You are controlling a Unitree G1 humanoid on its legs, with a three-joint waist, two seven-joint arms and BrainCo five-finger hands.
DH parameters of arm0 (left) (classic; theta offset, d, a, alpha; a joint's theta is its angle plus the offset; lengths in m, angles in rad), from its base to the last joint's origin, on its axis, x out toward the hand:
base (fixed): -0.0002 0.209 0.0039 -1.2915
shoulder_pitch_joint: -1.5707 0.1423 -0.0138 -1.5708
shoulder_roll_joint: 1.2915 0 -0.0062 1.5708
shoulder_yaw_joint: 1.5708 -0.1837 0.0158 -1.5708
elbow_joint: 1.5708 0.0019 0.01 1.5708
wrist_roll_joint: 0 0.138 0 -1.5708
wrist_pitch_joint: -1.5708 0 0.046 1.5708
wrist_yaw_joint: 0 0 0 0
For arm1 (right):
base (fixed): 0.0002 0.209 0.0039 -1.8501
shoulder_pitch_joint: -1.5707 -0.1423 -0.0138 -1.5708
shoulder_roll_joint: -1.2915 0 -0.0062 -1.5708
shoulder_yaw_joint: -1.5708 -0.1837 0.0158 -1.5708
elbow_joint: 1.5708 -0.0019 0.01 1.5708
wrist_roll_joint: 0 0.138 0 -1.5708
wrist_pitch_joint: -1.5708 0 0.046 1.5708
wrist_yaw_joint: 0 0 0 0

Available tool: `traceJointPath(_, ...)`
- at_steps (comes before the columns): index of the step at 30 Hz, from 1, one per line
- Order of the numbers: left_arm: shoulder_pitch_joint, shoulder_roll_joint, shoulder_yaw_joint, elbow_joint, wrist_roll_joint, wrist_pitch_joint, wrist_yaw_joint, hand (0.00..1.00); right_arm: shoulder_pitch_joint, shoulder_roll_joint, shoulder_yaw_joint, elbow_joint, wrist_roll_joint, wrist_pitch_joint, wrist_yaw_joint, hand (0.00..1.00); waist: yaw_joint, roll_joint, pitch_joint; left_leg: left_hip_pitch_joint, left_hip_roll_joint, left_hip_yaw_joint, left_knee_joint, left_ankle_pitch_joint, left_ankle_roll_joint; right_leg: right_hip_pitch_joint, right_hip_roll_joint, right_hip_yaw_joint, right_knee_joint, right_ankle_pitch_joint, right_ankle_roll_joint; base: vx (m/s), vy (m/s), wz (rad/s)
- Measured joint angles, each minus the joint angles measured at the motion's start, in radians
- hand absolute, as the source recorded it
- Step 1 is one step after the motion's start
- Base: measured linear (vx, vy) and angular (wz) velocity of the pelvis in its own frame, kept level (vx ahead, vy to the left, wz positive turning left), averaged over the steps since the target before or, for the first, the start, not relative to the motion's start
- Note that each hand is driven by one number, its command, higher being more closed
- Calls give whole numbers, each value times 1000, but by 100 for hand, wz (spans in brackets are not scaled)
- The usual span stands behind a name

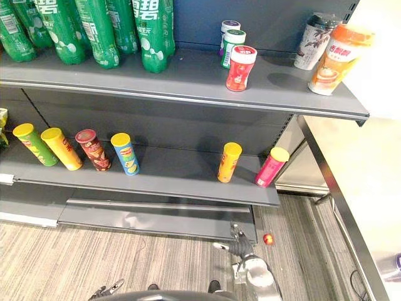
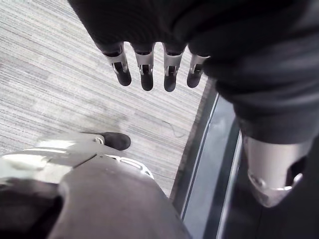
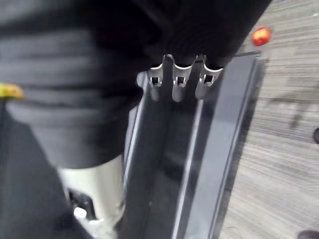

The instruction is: Put the gum and the chips on the shelf.

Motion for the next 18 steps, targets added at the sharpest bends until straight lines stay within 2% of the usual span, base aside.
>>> traceJointPath(7,-1,1,-21,0,-7,-5,1,0,-11,3,-142,204,-63,19,-51,0,1,18,13,28,0,18,6,-13,1,17,0,17,3,-6,5,1,5,-6)
traceJointPath(8,-3,3,-25,0,-28,-5,1,0,-14,3,-170,240,-63,21,-62,0,0,8,26,21,2,28,48,-35,2,9,-5,28,34,-20,8,-7,32,-19)
traceJointPath(11,-45,5,-41,-2,-86,-6,1,0,-13,1,-261,275,-47,21,-85,0,-12,26,86,-107,36,45,358,-191,26,-87,-18,65,218,-90,18,-60,39,-25)
traceJointPath(12,-45,5,-43,-2,-101,-6,1,0,-12,3,-275,279,-41,21,-86,0,-14,26,90,-111,37,58,377,-202,27,-100,-18,82,225,-90,20,-83,99,-47)
traceJointPath(14,-47,6,-43,-1,-120,-6,1,0,-11,6,-296,280,-20,20,-91,0,-16,25,99,-129,41,109,404,-221,39,-129,-17,130,224,-83,44,-77,120,-79)
traceJointPath(15,-49,9,-42,-2,-120,-7,3,0,-11,19,-313,275,-1,21,-98,0,-18,18,103,-138,42,166,415,-231,51,-161,-18,176,206,-65,75,-116,180,-141)
traceJointPath(16,-46,10,-39,-1,-120,-7,5,0,-10,33,-318,255,13,21,-103,0,-20,13,109,-143,53,228,426,-246,65,-179,-31,175,167,-58,86,-112,203,-146)
traceJointPath(17,-46,10,-37,-1,-120,-7,6,0,-9,36,-322,242,24,21,-104,0,-22,12,115,-140,61,257,427,-252,73,-183,-39,162,148,-58,88,-137,201,-169)
traceJointPath(18,-53,6,-35,-4,-117,-7,11,0,-10,57,-319,229,40,20,-103,0,-23,15,130,-138,89,331,442,-266,86,-196,-56,95,137,-68,70,-149,168,-156)
